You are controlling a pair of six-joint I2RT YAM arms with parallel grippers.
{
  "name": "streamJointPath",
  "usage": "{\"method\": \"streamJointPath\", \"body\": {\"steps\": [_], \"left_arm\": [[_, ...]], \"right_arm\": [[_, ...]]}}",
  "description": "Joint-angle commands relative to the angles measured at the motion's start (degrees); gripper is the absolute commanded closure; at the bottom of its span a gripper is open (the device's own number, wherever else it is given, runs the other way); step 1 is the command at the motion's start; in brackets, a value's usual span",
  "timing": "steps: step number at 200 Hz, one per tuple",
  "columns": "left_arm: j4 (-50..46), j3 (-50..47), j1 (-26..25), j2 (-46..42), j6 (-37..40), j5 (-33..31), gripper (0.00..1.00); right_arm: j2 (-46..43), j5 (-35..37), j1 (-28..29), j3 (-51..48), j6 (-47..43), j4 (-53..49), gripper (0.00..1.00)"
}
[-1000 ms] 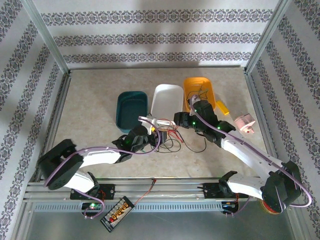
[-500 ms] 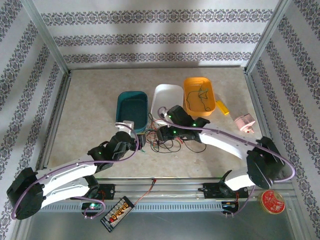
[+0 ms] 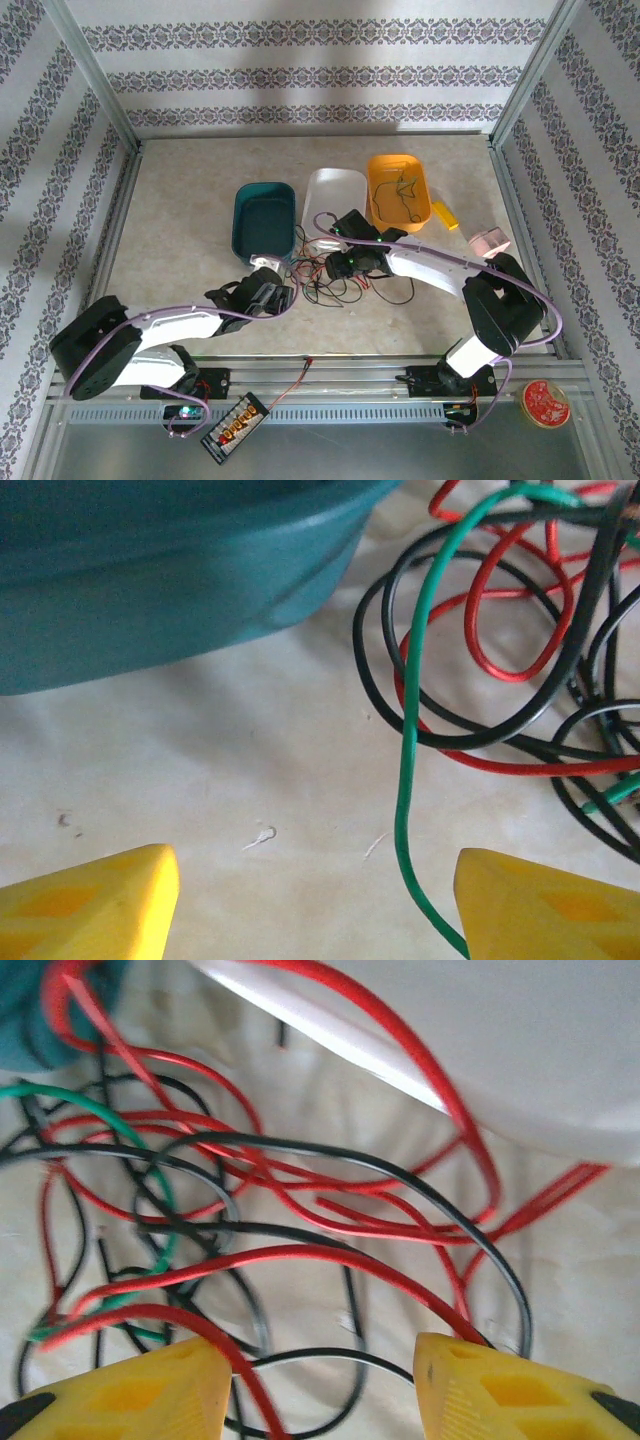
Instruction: Untangle the cables
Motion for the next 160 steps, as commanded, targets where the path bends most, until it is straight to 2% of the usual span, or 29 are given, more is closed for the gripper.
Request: {"method": "streamJointPath", "body": {"steps": [1, 20, 49, 73, 132, 160], "left_arm": [[6.3, 2.0, 0.6, 3.5, 2.1, 0.2, 0.30], [7.8, 3.0, 0.6, 6.5, 2.3, 0.5, 0.42], [6.0, 4.0, 0.6, 6.6, 2.6, 1.1, 0.83], [2.6, 3.9, 0.4, 2.0, 3.2, 1.7, 1.00], [-6.9, 5.3, 0.2, -20.2, 8.4, 4.9, 1.00], [-8.0, 7.3, 0.2, -24.8, 10.5, 5.8, 1.00]], "right_arm": [[-2.0, -0.1, -1.0, -2.3, 1.5, -1.6, 0.49], [-2.5, -0.1, -1.4, -2.9, 1.5, -1.7, 0.50], [-3.3, 0.0, -1.7, -3.2, 1.7, -1.5, 0.50], [-3.2, -0.2, -1.8, -3.2, 1.4, -1.5, 0.50], [-5.1, 0.5, -1.9, -4.5, 1.2, 0.6, 0.50], [-8.8, 1.9, -2.4, -5.6, 0.6, 2.7, 0.50]]}}
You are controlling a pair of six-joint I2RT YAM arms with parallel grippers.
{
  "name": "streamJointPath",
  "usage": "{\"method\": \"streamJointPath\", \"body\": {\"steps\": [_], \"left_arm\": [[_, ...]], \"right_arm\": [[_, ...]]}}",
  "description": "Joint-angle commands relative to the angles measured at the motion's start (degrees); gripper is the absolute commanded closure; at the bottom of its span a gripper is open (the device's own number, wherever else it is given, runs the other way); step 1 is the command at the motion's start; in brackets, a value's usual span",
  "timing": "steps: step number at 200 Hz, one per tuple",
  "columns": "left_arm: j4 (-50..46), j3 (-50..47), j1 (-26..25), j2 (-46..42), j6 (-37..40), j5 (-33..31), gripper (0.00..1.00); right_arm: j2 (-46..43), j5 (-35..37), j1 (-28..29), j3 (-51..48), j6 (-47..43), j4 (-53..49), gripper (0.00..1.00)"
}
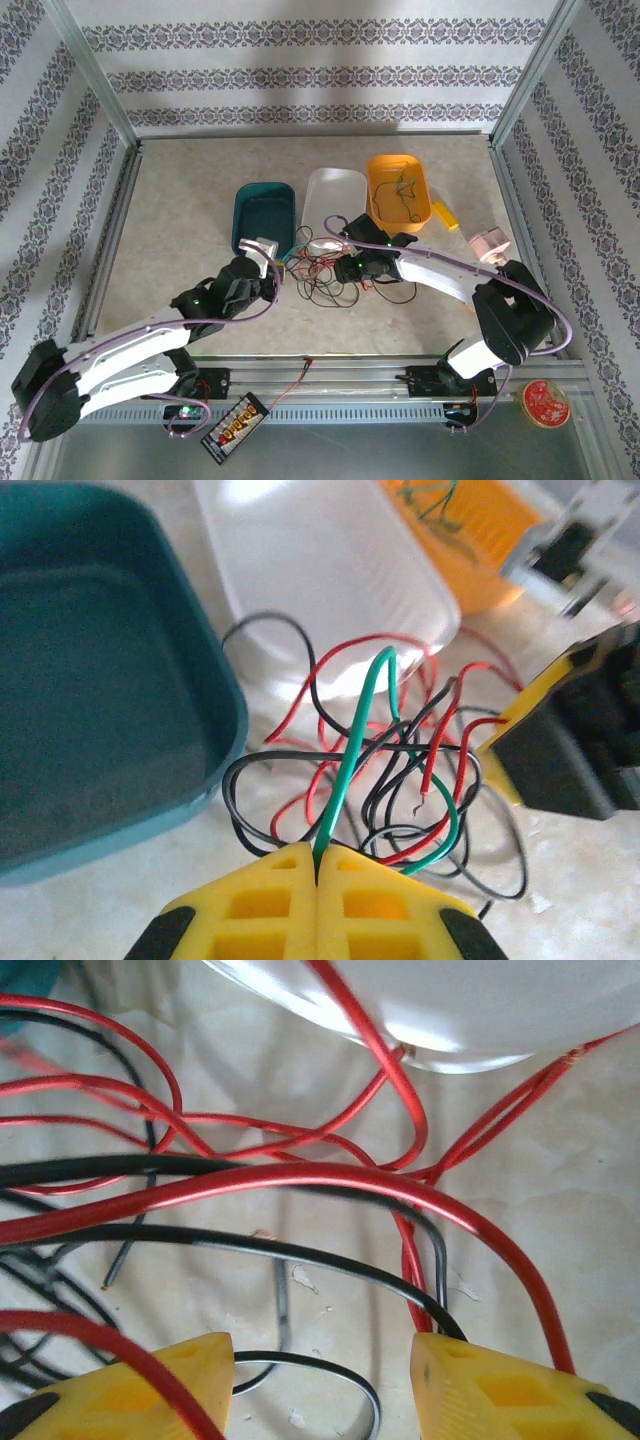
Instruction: Untangle the cables
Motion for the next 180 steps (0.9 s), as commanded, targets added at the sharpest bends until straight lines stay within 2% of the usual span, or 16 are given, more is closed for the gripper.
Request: {"method": "streamJointPath", "body": {"steps": [1, 41, 63, 90, 126, 149, 180], "left_arm": [[-3.6, 2.9, 0.2, -2.6, 3.6, 1.5, 1.00], [0.3, 4.5, 0.2, -0.7, 4.7, 5.3, 1.00], [2.2, 5.0, 0.2, 1.8, 4.8, 6.5, 1.00], [4.8, 5.3, 0.1, 4.4, 4.7, 8.2, 1.00], [6.9, 6.2, 0.0, 5.7, 4.7, 9.7, 1.00], [6.8, 6.9, 0.0, 5.5, 5.0, 11.1, 1.00], [5.8, 7.3, -0.2, 4.4, 5.1, 12.6, 1.00]], "right_arm": [[-4.2, 2.0, -1.1, -1.2, -0.3, 2.3, 0.50], [-13.2, 3.0, -1.6, -3.3, -3.4, 6.2, 0.47], [-19.2, 0.1, -2.0, -4.7, -5.4, 8.7, 0.45], [-23.0, -6.8, -2.0, -5.7, -7.1, 11.1, 0.44], [-19.6, -14.5, -0.2, -3.9, -7.0, 11.6, 0.43], [-15.9, -15.0, 1.0, -2.5, -7.7, 12.4, 0.43], [-12.3, -12.0, 0.8, -0.8, -9.1, 13.5, 0.43]]}}
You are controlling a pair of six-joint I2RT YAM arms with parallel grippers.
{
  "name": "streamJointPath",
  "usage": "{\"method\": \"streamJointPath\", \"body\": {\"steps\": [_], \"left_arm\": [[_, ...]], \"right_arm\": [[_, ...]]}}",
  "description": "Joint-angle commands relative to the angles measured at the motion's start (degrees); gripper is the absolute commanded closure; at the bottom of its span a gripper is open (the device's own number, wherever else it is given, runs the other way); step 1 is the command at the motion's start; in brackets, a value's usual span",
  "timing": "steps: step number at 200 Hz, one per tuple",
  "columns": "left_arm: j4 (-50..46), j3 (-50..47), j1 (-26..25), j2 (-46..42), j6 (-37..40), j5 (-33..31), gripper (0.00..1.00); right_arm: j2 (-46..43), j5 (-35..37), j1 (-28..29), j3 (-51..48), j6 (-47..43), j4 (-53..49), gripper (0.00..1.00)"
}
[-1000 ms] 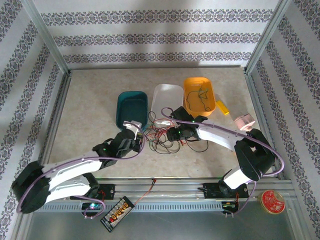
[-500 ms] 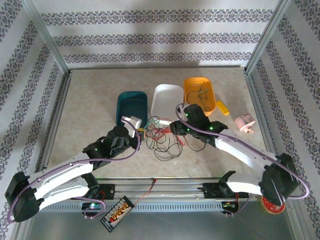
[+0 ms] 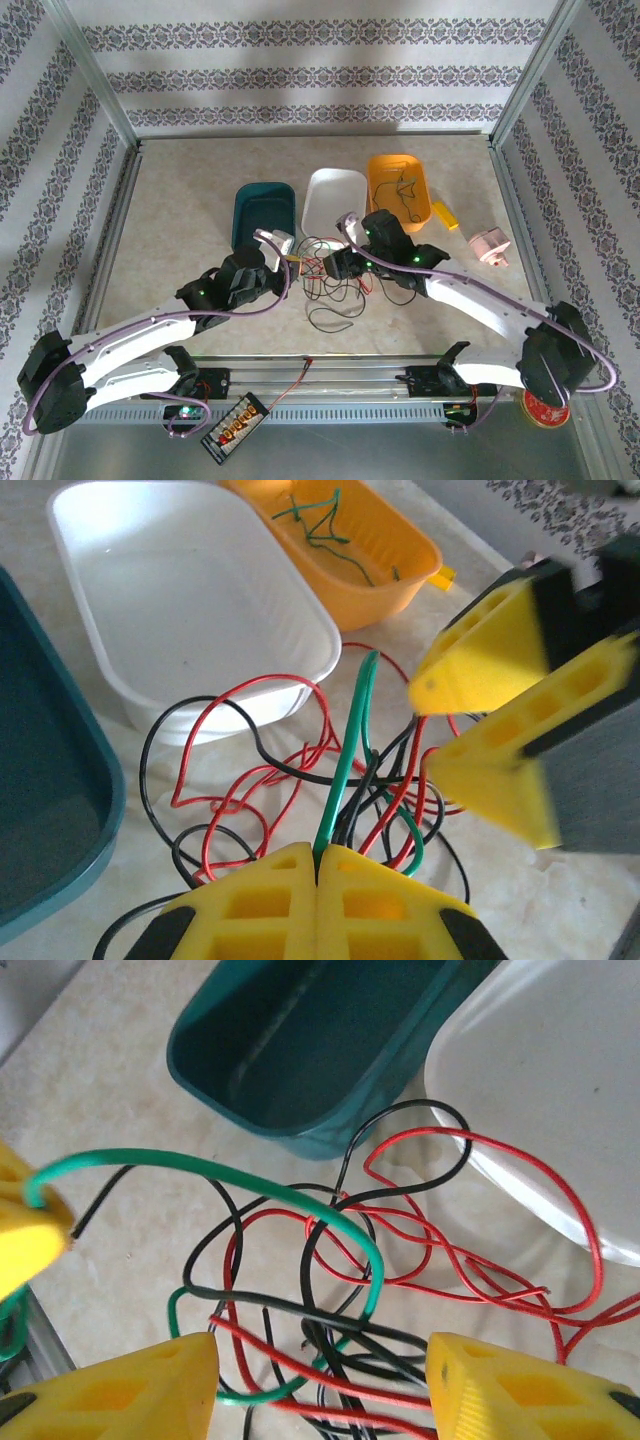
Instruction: Untangle the cables
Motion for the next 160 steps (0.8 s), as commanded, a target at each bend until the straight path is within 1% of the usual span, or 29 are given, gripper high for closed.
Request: {"method": "streamJointPath", "body": {"steps": [1, 31, 44, 50, 56, 64, 77, 79, 80, 81, 92, 104, 113, 116, 123, 129, 141, 150, 160], "left_arm": [[2.3, 1.9, -0.2, -1.4, 1.3, 2.5, 1.00], [2.1, 2.4, -0.2, -1.0, 0.8, 4.9, 1.00], [2.5, 2.5, -0.3, -0.5, 0.6, 5.4, 1.00], [2.8, 2.4, -0.3, -0.2, 0.5, 6.0, 1.00], [3.2, 2.4, -0.3, 0.1, 0.4, 6.5, 1.00], [3.7, 2.4, -0.3, 0.6, 0.3, 7.3, 1.00], [3.8, 2.6, -0.3, 1.4, 0.0, 7.6, 1.00], [3.9, 2.6, -0.3, 1.4, 0.0, 7.5, 1.00], [3.8, 2.5, -0.3, 1.5, -0.1, 7.4, 1.00], [3.9, 2.6, -0.3, 1.5, -0.1, 7.3, 1.00], [3.9, 2.4, -0.3, 1.7, -0.2, 6.4, 1.00], [4.0, 2.1, -0.3, 1.6, -0.3, 4.3, 1.00], [4.4, 1.7, -0.3, 1.2, -0.3, 2.7, 0.94], [4.5, 1.4, -0.3, 1.2, -0.4, 2.2, 0.90], [5.0, 1.0, -0.3, 0.9, -0.3, 0.8, 0.78], [5.3, 0.6, -0.3, 0.7, -0.4, -0.1, 0.65], [6.2, -0.1, -0.3, 0.8, -0.2, -0.9, 0.49], [6.8, -0.6, -0.3, 1.2, -0.4, -1.0, 0.43], [7.8, -1.2, -0.3, 2.0, -0.5, -0.4, 0.40]], "right_arm": [[1.7, 0.3, -0.1, 2.8, -2.4, 2.6, 0.43], [4.7, 0.4, -0.5, 5.0, -3.7, 3.7, 0.43], [5.9, 0.4, -0.5, 5.5, -3.1, 4.5, 0.46], [6.4, 0.3, -0.5, 5.6, -2.8, 5.0, 0.49], [6.8, 0.4, -0.5, 5.6, -2.5, 5.6, 0.53], [7.4, 0.8, -0.5, 5.6, -2.0, 6.3, 0.61], [7.8, 1.6, -0.5, 5.4, -1.6, 6.9, 0.78], [7.8, 1.6, -0.5, 5.4, -1.6, 6.9, 0.80], [7.8, 1.8, -0.6, 5.4, -1.5, 7.1, 0.82], [7.8, 1.8, -0.6, 5.4, -1.5, 7.1, 0.82], [7.5, 2.9, -0.7, 5.2, -1.4, 7.1, 0.95], [6.9, 4.4, -0.8, 4.8, -1.2, 7.0, 1.00], [6.2, 5.5, -0.9, 4.2, -1.2, 7.0, 1.00], [5.9, 5.9, -1.0, 4.1, -1.2, 6.9, 1.00], [5.2, 6.8, -1.0, 3.8, -1.1, 6.8, 1.00], [4.7, 7.4, -1.2, 3.5, -1.1, 6.5, 1.00], [3.6, 9.0, -1.3, 3.2, -0.9, 6.0, 1.00], [2.9, 9.8, -1.4, 2.8, -0.8, 5.7, 1.00], [2.0, 10.1, -1.6, 2.6, -0.5, 5.6, 1.00]]}}
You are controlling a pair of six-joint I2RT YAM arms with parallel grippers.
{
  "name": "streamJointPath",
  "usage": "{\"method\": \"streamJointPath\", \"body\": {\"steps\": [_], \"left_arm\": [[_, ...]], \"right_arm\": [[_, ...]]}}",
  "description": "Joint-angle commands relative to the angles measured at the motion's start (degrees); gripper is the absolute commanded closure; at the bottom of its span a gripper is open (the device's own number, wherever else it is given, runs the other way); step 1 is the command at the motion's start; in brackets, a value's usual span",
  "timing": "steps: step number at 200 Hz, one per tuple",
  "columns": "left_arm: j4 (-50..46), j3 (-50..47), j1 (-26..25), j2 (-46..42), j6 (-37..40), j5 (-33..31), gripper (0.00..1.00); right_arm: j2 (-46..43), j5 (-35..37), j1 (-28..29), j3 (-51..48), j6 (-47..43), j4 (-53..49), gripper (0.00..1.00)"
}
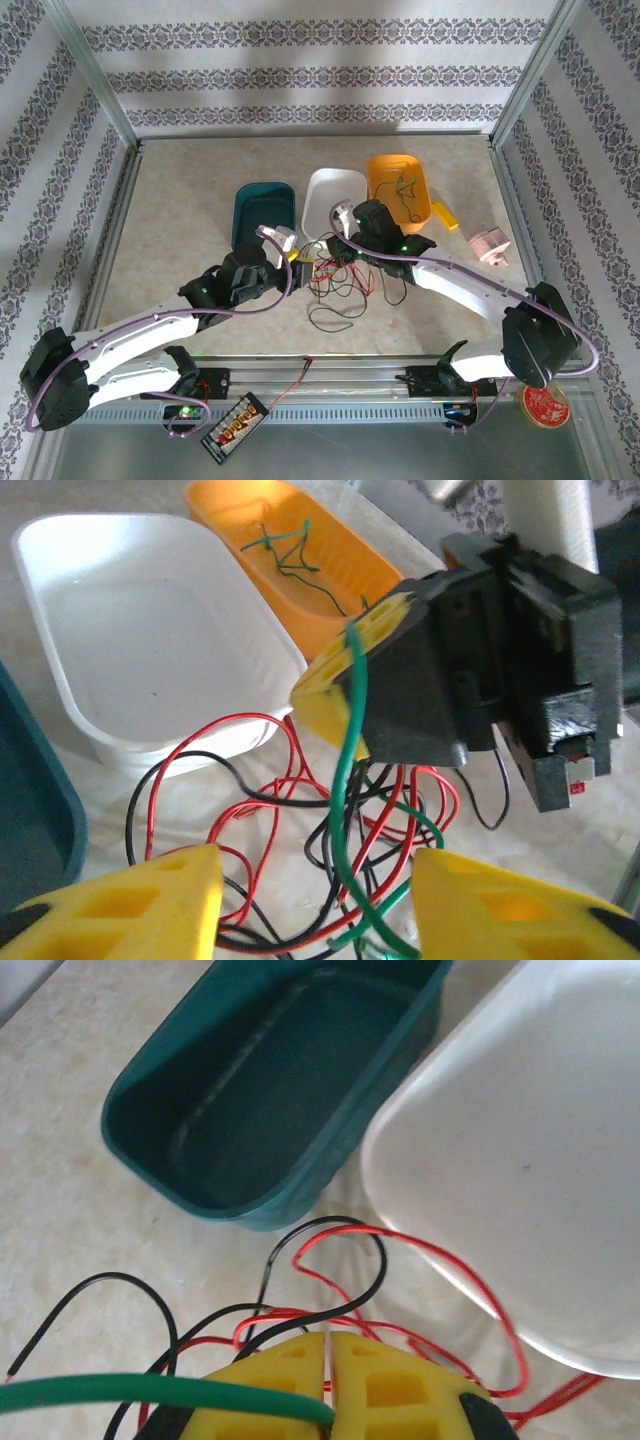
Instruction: Untangle the cables
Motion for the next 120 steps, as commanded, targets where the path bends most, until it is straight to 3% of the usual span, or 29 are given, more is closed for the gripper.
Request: {"method": "streamJointPath", "body": {"steps": [1, 90, 106, 120], "left_arm": [[4.0, -1.7, -0.2, 0.5, -0.1, -1.4, 0.39], [16.9, -1.9, -1.1, 14.6, 0.0, 6.9, 0.28], [19.6, -2.1, -1.0, 17.6, -0.6, 7.4, 0.33], [22.2, -2.2, -1.1, 20.5, -1.7, 7.6, 0.45]], "right_arm": [[-3.3, 3.7, -0.8, -0.9, 1.4, 0.8, 1.00], [-5.1, -0.1, -2.9, -1.3, 6.9, 0.7, 1.00], [-5.4, -1.0, -3.4, -1.5, 7.9, 1.1, 1.00], [-5.7, -1.2, -3.7, -1.6, 8.3, 1.2, 1.00]]}}
